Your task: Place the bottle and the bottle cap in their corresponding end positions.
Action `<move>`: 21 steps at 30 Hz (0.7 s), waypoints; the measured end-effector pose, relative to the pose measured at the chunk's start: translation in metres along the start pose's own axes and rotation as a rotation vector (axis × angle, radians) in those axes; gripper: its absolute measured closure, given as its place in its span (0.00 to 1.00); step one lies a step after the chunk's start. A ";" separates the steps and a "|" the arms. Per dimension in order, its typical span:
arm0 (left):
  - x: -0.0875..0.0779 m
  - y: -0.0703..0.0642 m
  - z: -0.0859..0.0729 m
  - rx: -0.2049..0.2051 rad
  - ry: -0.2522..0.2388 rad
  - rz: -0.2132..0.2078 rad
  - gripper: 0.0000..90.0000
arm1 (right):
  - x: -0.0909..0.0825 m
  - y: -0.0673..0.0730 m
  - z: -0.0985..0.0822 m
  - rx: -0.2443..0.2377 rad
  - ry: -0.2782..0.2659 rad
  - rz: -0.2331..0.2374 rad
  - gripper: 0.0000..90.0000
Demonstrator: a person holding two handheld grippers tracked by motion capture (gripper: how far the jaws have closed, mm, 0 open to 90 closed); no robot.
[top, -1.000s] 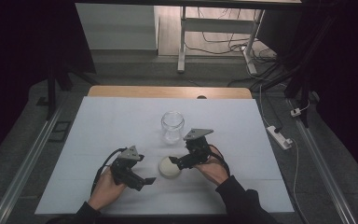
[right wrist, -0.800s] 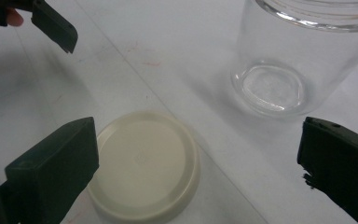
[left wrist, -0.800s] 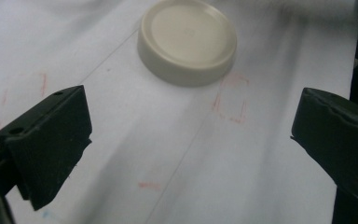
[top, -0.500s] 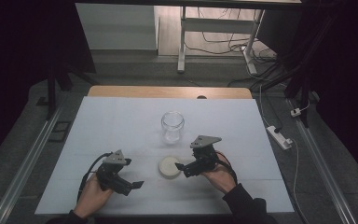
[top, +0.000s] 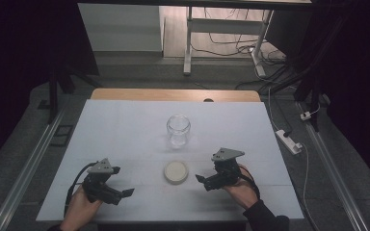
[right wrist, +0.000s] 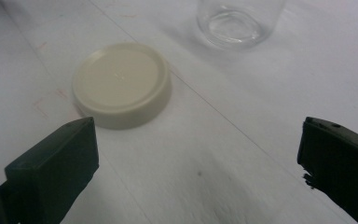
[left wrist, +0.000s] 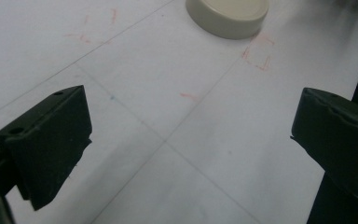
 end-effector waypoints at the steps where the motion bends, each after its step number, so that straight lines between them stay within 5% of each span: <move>1: -0.002 0.000 -0.002 -0.005 -0.001 0.003 0.00 | -0.003 -0.001 -0.002 0.007 -0.004 0.000 0.00; 21: -0.034 0.001 -0.034 -0.089 -0.022 0.064 0.00 | -0.051 -0.020 -0.043 0.063 0.006 -0.117 0.00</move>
Point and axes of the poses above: each handheld gripper's, and its own axes: x roughly forward along the jaws, z roughly out of its top, y roughly to its left, the point moved 4 cm from there along x, roughly forward along the jaws, and after that the axes turned 14 degrees about x, right-handed, at the moved point
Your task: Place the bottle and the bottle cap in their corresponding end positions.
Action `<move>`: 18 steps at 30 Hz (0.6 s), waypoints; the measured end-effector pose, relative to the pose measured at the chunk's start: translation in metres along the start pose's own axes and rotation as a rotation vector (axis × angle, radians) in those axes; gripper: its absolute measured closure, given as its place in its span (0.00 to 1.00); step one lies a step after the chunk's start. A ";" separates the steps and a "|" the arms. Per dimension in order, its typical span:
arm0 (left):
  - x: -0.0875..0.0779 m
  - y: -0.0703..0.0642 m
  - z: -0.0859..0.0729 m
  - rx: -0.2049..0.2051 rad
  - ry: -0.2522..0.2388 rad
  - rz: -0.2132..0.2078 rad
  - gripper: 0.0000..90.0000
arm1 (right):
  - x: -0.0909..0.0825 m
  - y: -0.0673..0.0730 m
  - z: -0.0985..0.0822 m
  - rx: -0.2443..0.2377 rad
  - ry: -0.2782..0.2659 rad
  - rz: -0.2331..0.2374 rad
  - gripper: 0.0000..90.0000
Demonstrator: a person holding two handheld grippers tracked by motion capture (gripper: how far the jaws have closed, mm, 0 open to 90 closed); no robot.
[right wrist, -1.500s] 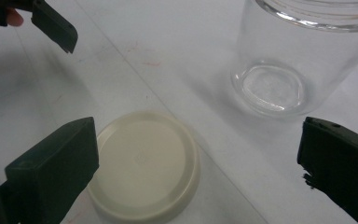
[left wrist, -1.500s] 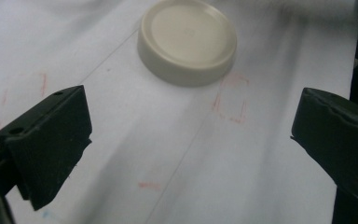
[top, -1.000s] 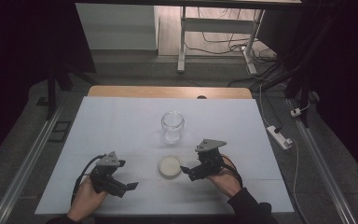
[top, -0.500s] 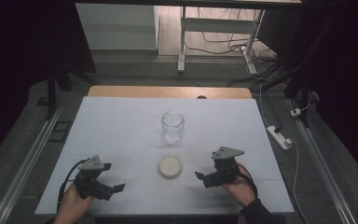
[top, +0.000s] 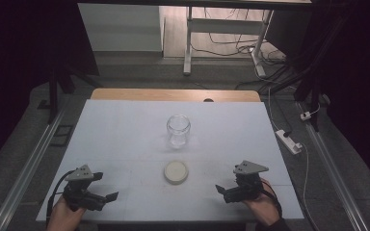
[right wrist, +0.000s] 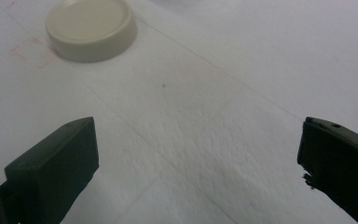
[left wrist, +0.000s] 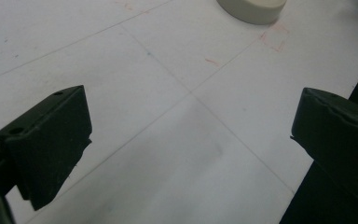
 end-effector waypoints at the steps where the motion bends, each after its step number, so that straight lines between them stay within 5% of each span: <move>1: -0.002 0.000 -0.002 -0.003 -0.002 0.002 0.00 | -0.002 -0.002 -0.002 0.008 -0.001 -0.004 0.00; 18: -0.024 0.001 -0.026 -0.063 0.000 0.060 0.00 | -0.042 -0.028 -0.030 0.140 -0.054 -0.074 0.00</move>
Point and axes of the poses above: each handheld gripper's, and its own axes: x roughly forward along the jaws, z roughly out of its top, y roughly to its left, the point moved 4 cm from there along x, roughly forward along the jaws, and after that the axes turned 14 degrees about x, right-handed, at the moved point
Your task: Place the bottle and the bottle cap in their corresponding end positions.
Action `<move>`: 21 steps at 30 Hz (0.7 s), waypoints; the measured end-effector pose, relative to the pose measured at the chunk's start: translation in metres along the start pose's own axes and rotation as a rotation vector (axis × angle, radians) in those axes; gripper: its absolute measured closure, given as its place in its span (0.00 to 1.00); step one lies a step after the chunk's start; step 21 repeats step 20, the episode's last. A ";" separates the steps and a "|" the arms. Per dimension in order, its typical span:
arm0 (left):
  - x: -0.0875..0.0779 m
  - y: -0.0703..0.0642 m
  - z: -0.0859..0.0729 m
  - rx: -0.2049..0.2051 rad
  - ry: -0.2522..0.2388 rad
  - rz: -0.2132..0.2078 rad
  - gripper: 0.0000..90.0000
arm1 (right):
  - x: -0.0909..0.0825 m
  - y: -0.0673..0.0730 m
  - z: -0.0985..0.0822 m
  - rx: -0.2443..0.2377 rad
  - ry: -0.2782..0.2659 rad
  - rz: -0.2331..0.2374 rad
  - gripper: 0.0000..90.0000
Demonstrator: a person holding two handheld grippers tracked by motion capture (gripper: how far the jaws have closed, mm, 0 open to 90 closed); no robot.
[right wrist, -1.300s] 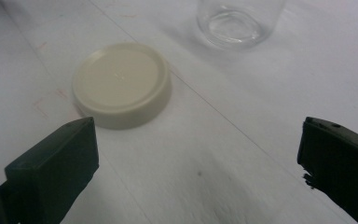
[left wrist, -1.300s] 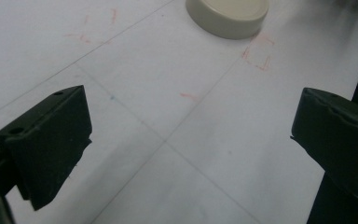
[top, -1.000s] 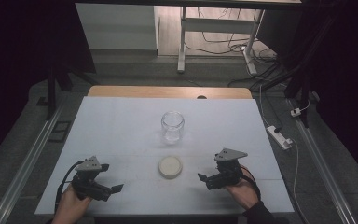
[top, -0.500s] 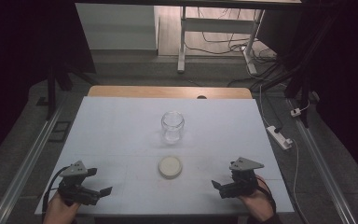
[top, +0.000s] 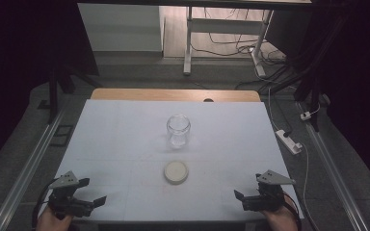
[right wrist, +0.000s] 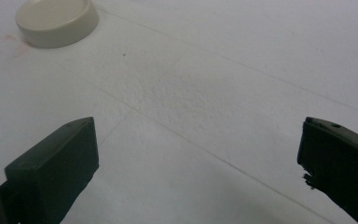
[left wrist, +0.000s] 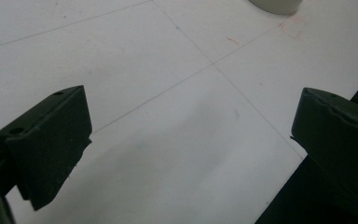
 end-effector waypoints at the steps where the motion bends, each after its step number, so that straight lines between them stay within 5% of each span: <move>1: -0.001 0.000 -0.001 -0.004 0.000 0.004 0.00 | -0.001 -0.001 -0.001 0.008 0.000 0.000 0.00; 21: -0.007 -0.002 -0.013 -0.013 0.076 0.073 0.00 | -0.015 -0.007 -0.013 0.048 0.037 -0.007 0.00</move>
Point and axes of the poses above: each handheld gripper's, and its own axes: x roughly forward along the jaws, z roughly out of its top, y roughly to its left, the point moved 4 cm from there along x, roughly forward along the jaws, and after that the axes turned 14 degrees about x, right-handed, at the moved point
